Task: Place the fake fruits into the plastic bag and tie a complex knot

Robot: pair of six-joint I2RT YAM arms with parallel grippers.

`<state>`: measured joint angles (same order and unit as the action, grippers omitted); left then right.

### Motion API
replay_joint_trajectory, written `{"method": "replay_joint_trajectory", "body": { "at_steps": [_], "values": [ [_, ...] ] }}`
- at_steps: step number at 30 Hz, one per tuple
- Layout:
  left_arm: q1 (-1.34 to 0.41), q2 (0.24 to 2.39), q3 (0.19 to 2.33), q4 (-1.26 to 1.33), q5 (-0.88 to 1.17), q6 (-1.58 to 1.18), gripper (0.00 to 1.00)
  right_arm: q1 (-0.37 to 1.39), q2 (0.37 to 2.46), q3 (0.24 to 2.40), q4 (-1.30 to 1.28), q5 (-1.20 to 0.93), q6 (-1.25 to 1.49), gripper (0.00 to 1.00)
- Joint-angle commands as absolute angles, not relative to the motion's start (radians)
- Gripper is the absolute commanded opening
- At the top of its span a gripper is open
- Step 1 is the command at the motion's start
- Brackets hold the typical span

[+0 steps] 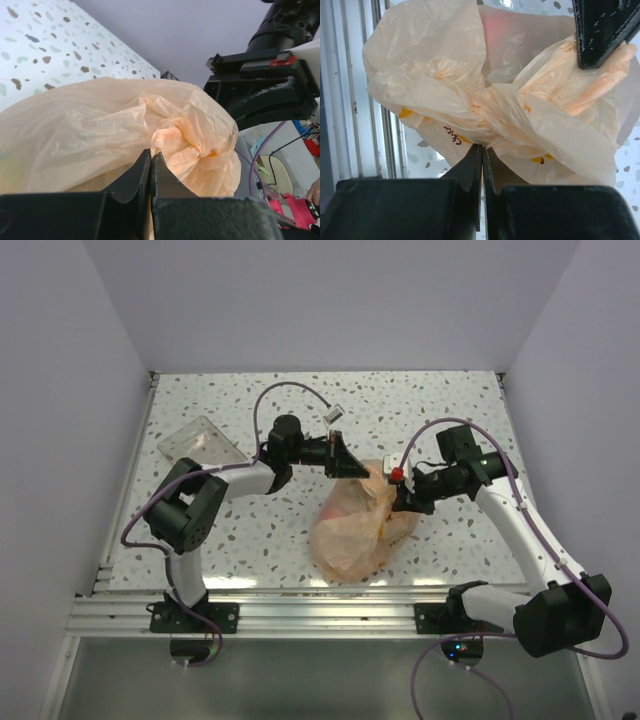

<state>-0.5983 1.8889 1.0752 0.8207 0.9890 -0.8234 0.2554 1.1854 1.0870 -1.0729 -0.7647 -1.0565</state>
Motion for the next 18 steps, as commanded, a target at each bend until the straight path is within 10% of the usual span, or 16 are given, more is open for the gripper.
{"method": "replay_joint_trajectory", "body": {
  "at_steps": [1,18],
  "values": [
    [-0.526,1.859,1.080,0.674,0.943,-0.663,0.00,0.258,1.167,1.101,-1.169,-0.721,-1.095,0.00],
    [-0.411,1.871,1.115,0.497,0.922,-0.471,0.00,0.192,1.149,1.077,-1.243,-0.677,-1.169,0.00]
  ]
}}
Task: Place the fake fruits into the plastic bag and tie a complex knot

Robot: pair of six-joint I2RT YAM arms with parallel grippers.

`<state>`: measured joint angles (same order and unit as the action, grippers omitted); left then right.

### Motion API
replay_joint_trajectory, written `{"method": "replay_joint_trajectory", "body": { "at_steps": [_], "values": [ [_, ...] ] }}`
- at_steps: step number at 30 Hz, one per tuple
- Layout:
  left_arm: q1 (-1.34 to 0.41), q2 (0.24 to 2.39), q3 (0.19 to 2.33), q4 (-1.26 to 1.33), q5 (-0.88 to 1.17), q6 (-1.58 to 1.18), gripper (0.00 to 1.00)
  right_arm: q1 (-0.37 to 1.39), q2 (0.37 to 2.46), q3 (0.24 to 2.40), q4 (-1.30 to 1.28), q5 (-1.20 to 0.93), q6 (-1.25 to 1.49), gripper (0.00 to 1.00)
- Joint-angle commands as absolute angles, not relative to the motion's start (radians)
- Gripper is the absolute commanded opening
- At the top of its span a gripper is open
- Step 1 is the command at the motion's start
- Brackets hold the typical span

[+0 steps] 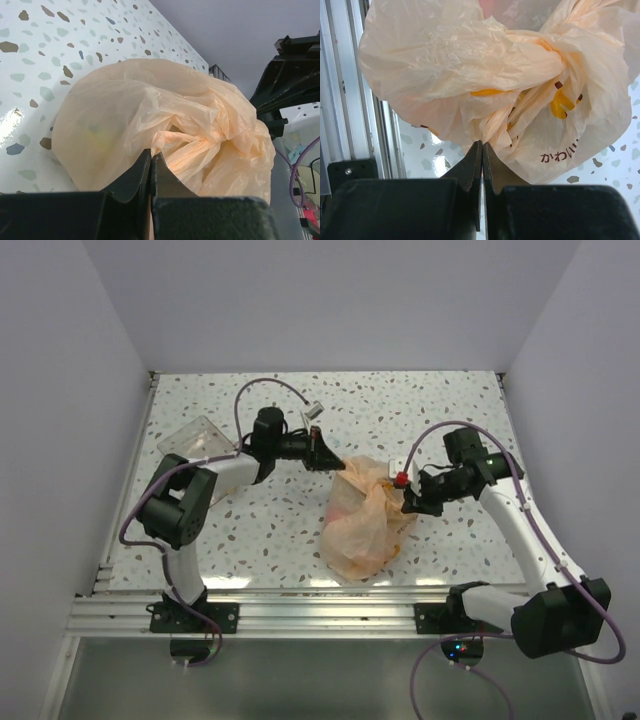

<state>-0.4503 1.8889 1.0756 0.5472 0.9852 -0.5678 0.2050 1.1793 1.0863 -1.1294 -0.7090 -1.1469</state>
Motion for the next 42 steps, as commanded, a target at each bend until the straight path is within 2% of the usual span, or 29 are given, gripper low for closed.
{"method": "replay_joint_trajectory", "body": {
  "at_steps": [1,18,21,26,31,32,34,35,37,42],
  "values": [
    [-0.400,1.864,1.117,0.489,0.919,-0.444,0.00,0.181,1.149,1.075,-1.252,-0.676,-1.183,0.00],
    [-0.209,1.743,1.175,0.229,0.893,-0.184,0.00,0.003,1.177,1.110,-1.354,-0.621,-1.318,0.00],
    [-0.176,1.729,1.170,0.198,0.894,-0.149,0.00,-0.075,1.201,1.144,-1.382,-0.632,-1.356,0.00],
    [-0.196,1.704,1.091,0.339,0.994,-0.248,0.00,-0.091,1.249,1.173,-1.410,-0.751,-1.373,0.00],
    [-0.288,1.713,1.071,0.448,1.043,-0.327,0.00,-0.011,1.285,1.177,-1.293,-0.805,-1.194,0.00],
    [-0.297,1.713,1.068,0.478,1.051,-0.337,0.00,-0.012,1.289,1.183,-1.261,-0.811,-1.157,0.03],
    [-0.314,1.710,1.063,0.497,1.058,-0.362,0.00,-0.015,1.296,1.192,-1.255,-0.830,-1.065,0.20],
    [-0.318,1.706,1.062,0.499,1.057,-0.367,0.00,-0.032,1.295,1.193,-1.244,-0.854,-0.996,0.43],
    [-0.318,1.703,1.060,0.499,1.057,-0.374,0.00,-0.052,1.275,1.184,-1.239,-0.889,-0.934,0.58],
    [-0.321,1.690,1.051,0.497,1.046,-0.379,0.00,-0.066,1.267,1.144,-1.270,-0.940,-0.829,0.71]
  ]
}}
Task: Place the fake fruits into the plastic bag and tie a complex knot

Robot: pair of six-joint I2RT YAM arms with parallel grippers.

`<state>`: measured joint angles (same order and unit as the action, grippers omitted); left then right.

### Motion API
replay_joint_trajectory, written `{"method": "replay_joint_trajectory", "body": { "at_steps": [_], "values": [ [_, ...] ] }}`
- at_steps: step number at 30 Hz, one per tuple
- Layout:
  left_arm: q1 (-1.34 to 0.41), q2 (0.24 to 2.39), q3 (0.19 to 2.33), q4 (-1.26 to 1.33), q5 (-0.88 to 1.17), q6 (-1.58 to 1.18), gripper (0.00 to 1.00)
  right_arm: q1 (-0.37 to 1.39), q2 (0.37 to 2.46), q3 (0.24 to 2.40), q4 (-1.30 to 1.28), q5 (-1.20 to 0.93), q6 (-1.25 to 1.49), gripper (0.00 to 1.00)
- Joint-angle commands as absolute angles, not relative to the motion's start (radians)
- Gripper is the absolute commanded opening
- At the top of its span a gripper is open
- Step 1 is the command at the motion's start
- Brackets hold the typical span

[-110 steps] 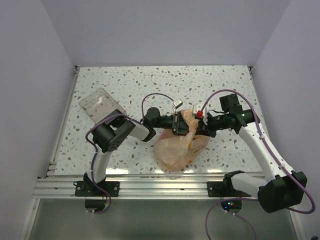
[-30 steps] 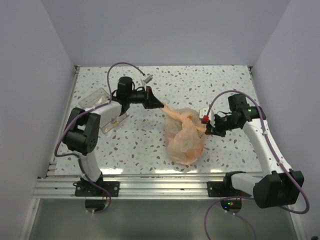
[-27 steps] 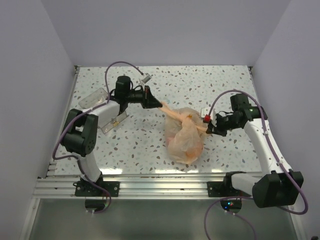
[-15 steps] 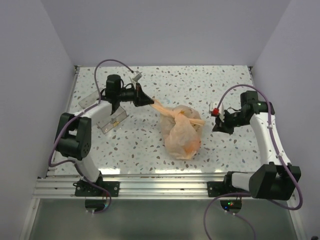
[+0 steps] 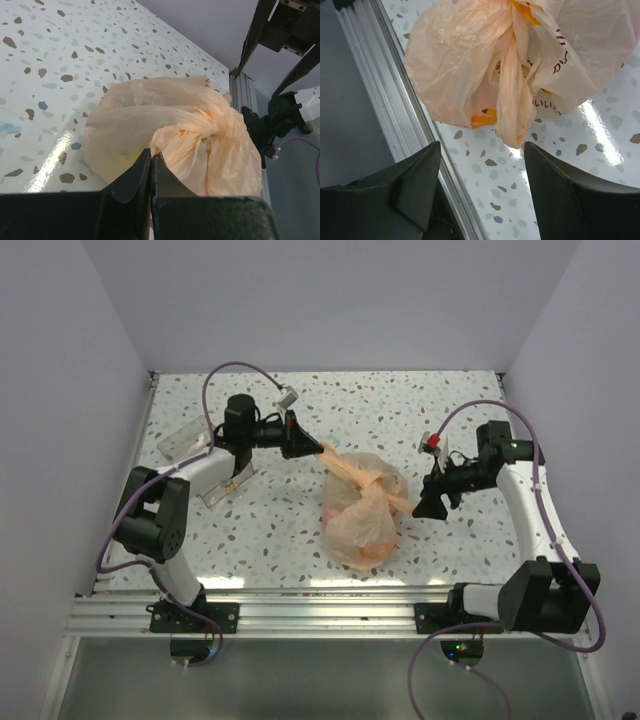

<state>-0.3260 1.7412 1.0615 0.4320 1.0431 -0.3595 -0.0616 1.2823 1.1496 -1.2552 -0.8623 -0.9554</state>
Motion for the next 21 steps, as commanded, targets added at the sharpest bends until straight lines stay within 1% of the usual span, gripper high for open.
{"method": "replay_joint_trajectory", "body": {
  "at_steps": [1,7,9,13,15,18,19,21],
  "values": [
    [-0.321,1.692,1.046,0.500,1.043,-0.379,0.00,-0.066,1.279,1.143,-1.270,-0.934,-0.810,0.72],
    [-0.322,1.683,1.037,0.518,1.045,-0.394,0.00,-0.078,1.419,1.155,-1.204,-0.900,-0.637,0.72],
    [-0.325,1.683,1.037,0.522,1.039,-0.397,0.00,-0.078,1.451,1.146,-1.143,-0.896,-0.539,0.75],
    [-0.330,1.689,1.040,0.535,1.043,-0.410,0.00,-0.077,1.491,1.126,-1.098,-0.900,-0.532,0.76],
    [-0.331,1.689,1.042,0.534,1.040,-0.408,0.00,-0.077,1.515,1.135,-1.112,-0.905,-0.583,0.74],
    [-0.334,1.693,1.051,0.528,1.040,-0.407,0.00,-0.063,1.565,1.161,-1.189,-0.939,-0.672,0.68],
    [-0.334,1.697,1.054,0.520,1.042,-0.402,0.00,-0.049,1.578,1.166,-1.201,-0.934,-0.693,0.64],
    [-0.337,1.698,1.060,0.519,1.043,-0.397,0.00,-0.035,1.586,1.164,-1.203,-0.922,-0.710,0.60]
  ]
}}
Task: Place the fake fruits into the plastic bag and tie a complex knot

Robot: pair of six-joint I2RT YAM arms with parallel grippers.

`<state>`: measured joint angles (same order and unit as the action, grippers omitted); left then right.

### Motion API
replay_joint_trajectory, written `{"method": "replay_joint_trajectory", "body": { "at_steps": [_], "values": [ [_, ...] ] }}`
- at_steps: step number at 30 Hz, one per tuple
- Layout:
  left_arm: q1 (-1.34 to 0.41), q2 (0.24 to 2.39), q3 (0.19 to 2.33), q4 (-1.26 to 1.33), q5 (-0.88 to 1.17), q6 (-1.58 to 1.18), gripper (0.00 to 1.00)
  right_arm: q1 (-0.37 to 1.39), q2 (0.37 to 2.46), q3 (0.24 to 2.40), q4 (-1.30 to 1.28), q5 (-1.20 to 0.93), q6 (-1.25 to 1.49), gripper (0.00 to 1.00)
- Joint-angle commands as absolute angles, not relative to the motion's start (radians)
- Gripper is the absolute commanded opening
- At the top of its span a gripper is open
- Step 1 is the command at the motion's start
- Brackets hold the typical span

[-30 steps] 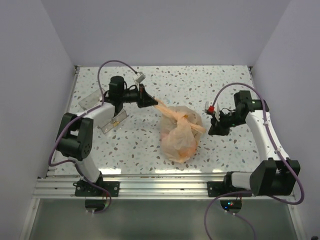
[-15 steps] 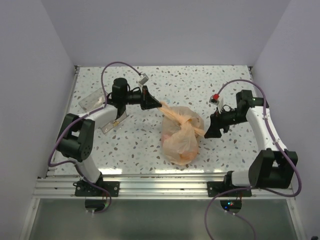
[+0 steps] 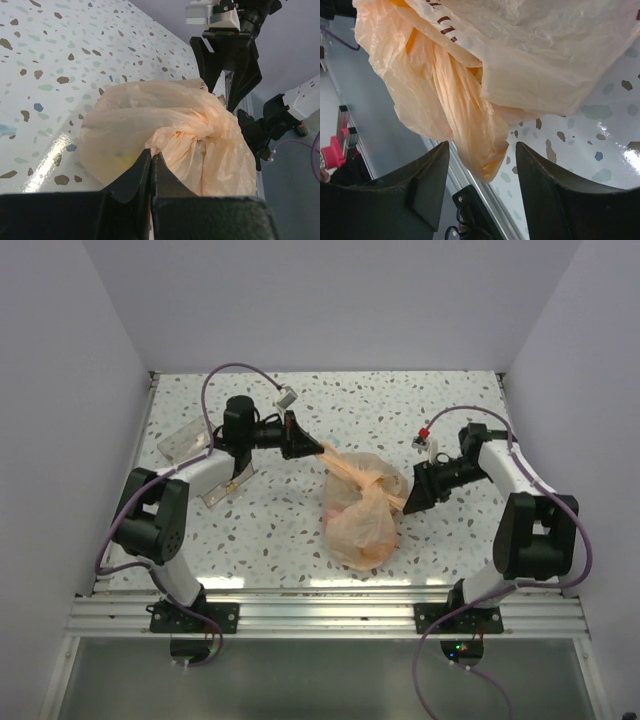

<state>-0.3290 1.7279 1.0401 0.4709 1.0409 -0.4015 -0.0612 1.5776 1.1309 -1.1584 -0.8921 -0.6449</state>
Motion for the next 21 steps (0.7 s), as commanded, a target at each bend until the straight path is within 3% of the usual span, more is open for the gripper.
{"method": "replay_joint_trajectory", "body": {
  "at_steps": [1,5,6,10,11,12,21],
  "values": [
    [-0.337,1.701,1.061,0.512,1.048,-0.394,0.01,-0.029,1.588,1.163,-1.200,-0.905,-0.715,0.58],
    [-0.347,1.703,1.077,0.486,1.051,-0.364,0.04,-0.017,1.600,1.183,-1.195,-0.905,-0.730,0.38],
    [-0.350,1.704,1.080,0.483,1.048,-0.356,0.05,-0.015,1.604,1.189,-1.195,-0.905,-0.732,0.26],
    [-0.359,1.694,1.094,0.424,1.031,-0.293,0.09,-0.014,1.600,1.204,-1.203,-0.878,-0.732,0.00],
    [-0.364,1.690,1.095,0.413,1.025,-0.263,0.08,-0.014,1.595,1.203,-1.190,-0.865,-0.721,0.00],
    [-0.367,1.687,1.106,0.394,0.985,-0.238,0.01,-0.014,1.583,1.200,-1.181,-0.832,-0.712,0.00],
    [-0.387,1.606,1.210,0.020,0.429,0.132,0.00,-0.012,1.344,1.131,-0.937,-0.410,-0.511,0.00]
  ]
}}
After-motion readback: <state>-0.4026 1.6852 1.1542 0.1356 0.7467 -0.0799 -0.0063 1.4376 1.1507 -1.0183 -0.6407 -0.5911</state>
